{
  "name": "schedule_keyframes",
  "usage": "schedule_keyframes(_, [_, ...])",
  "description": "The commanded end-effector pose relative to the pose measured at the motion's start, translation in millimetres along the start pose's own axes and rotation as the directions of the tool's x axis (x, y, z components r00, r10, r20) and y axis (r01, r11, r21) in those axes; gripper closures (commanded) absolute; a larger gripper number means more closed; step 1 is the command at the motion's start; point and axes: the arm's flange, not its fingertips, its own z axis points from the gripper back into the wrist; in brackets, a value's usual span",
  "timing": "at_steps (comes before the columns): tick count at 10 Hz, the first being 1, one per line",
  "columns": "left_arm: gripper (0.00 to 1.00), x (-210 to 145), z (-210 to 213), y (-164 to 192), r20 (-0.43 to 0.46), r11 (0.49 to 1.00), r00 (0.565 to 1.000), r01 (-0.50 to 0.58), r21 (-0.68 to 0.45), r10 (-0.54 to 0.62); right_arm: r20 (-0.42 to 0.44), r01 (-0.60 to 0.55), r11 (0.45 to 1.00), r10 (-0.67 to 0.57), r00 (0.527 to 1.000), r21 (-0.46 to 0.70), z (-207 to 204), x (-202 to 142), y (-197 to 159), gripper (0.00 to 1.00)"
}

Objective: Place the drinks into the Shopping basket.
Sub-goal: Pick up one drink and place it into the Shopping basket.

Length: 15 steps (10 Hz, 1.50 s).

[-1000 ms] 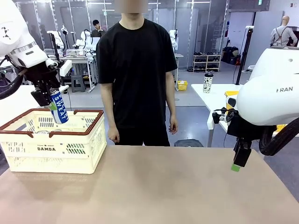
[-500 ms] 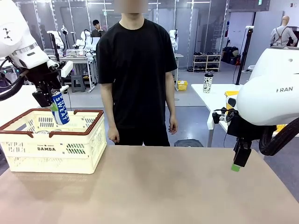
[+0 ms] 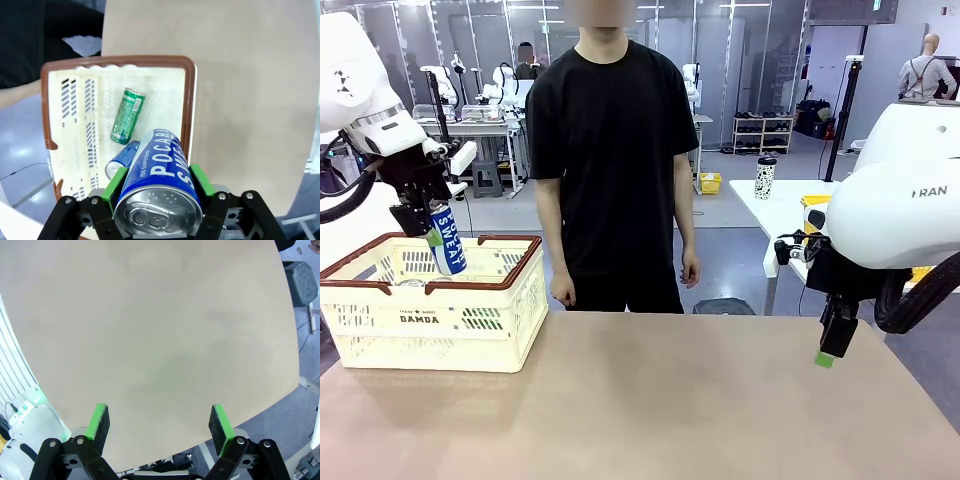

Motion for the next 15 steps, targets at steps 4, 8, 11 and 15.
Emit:
schedule_keyframes(4, [0.40, -36, -9, 53, 0.050, 0.996, 0.999, -0.005, -0.085, 0.010, -0.010, 0.002, 1.000, -0.002, 1.000, -0.004, 1, -1, 0, 0.00])
schedule_keyframes(8, [0.40, -44, -50, 69, 0.108, 0.972, 0.994, 0.054, -0.229, -0.030, -0.010, 0.002, 1.000, -0.002, 1.000, -0.004, 1, -1, 0, 0.00])
schedule_keyframes(11, [0.40, -50, -81, 75, 0.106, 0.961, 0.994, 0.060, -0.270, -0.032, -0.010, 0.002, 1.000, -0.002, 1.000, -0.004, 1, -1, 0, 0.00])
schedule_keyframes(15, [0.40, -62, -121, 86, 0.098, 0.955, 0.995, 0.051, -0.292, -0.023, -0.010, 0.002, 1.000, -0.002, 1.000, -0.004, 1, -1, 0, 0.00])
